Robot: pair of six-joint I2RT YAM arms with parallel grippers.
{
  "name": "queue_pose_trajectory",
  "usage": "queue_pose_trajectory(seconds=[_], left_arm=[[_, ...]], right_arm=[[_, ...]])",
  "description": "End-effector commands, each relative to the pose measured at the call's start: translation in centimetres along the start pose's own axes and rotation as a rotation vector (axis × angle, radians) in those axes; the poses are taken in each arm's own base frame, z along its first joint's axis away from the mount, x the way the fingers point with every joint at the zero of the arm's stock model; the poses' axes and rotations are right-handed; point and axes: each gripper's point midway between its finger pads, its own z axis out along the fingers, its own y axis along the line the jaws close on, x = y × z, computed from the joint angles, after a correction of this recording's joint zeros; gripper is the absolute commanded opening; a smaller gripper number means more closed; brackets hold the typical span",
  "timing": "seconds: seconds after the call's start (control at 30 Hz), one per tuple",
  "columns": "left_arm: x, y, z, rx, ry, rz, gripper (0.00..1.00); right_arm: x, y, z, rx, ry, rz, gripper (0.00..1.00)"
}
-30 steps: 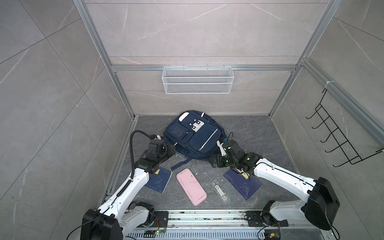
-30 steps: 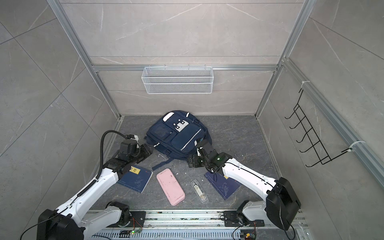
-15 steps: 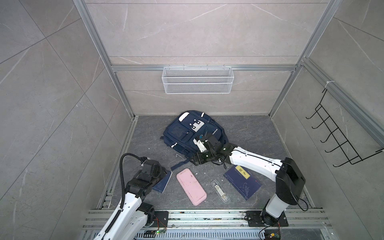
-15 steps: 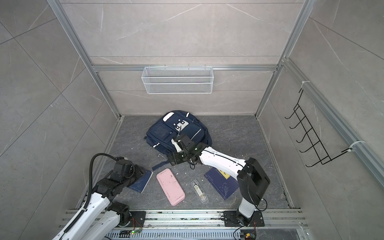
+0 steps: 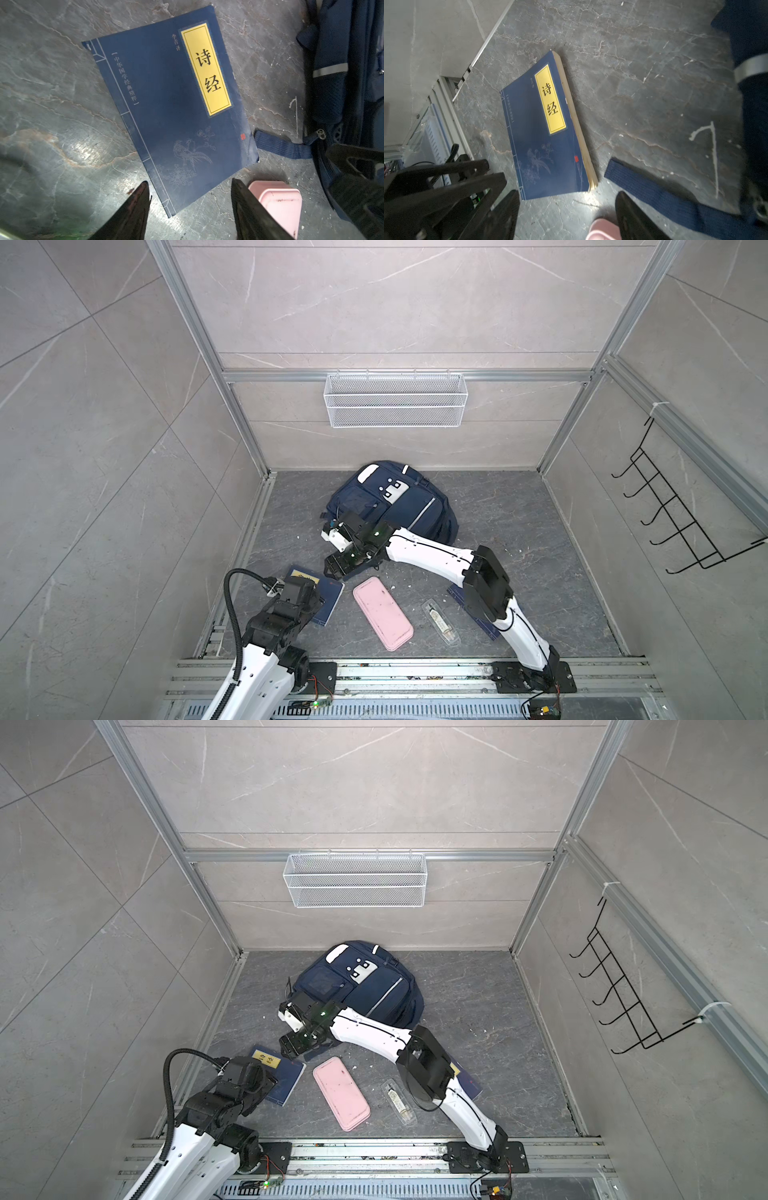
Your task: Pack the student bag
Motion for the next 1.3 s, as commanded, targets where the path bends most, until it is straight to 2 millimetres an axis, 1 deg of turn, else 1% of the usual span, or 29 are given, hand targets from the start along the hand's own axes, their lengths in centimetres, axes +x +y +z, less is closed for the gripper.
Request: queue_pose_trajectory(seconds=[0.0,0.1,0.13,0.17,0.23,0.47,0.67,0.7,0.8,0.93,1.07,1.17,1.23,1.27], left_arm=[[0.8,1.5,0.9,-0.053,0.015,-0.045,0.65],[1.3,1.9,1.5,-0.043,0.02,-0.081,0.65],[1.4,2.2,1.7,-0.045,0.015,-0.091,0.65],[1.5,2.3,1.8,-0.04,0.012,-0.097,0.65],[1.6,2.5,2.2,-0.031,0.007,-0.108,0.65],[3.3,3.0,4.1,-0.022,0.056,-0.139,0.65],[3.1,3.0,4.5,-0.026,0.043,-0.141,0.65],[3.0,3.0,4.6,-0.024,0.04,-0.145,0.65],[2.9,2.9,5.0,-0.022,0.036,-0.159,0.64],[2.9,2.1,5.6,-0.013,0.047,-0.148,0.64],[2.8,0.8,6.1,-0.005,0.075,-0.098,0.64],[2.7,-0.7,6.4,0.021,0.096,-0.056,0.64],[2.5,-1.8,6.7,0.042,0.109,-0.029,0.64],[2.5,-2.3,6.8,0.05,0.117,-0.016,0.64]], right_arm=[[2.3,-0.8,1.7,0.027,0.127,-0.025,0.74],[2.8,-0.7,3.3,0.041,0.151,-0.049,0.71],[2.8,-0.5,3.3,0.04,0.151,-0.054,0.7],[3.6,-1.1,4.6,0.048,0.174,-0.047,0.7],[4.0,-1.3,5.3,0.05,0.184,-0.05,0.7],[4.4,-1.6,5.9,0.056,0.186,-0.05,0.69],[5.3,-2.0,7.1,0.056,0.205,-0.037,0.65],[5.4,-2.1,7.3,0.056,0.207,-0.036,0.64],[5.7,-2.1,7.6,0.053,0.218,-0.031,0.55],[5.8,-2.3,7.3,0.067,0.226,-0.034,0.43],[5.7,-3.0,6.2,0.124,0.221,-0.054,0.4],[5.7,-4.1,5.1,0.195,0.22,-0.077,0.39],[4.8,-4.6,3.4,0.247,0.197,-0.092,0.39],[4.7,-4.8,3.1,0.262,0.195,-0.094,0.4]])
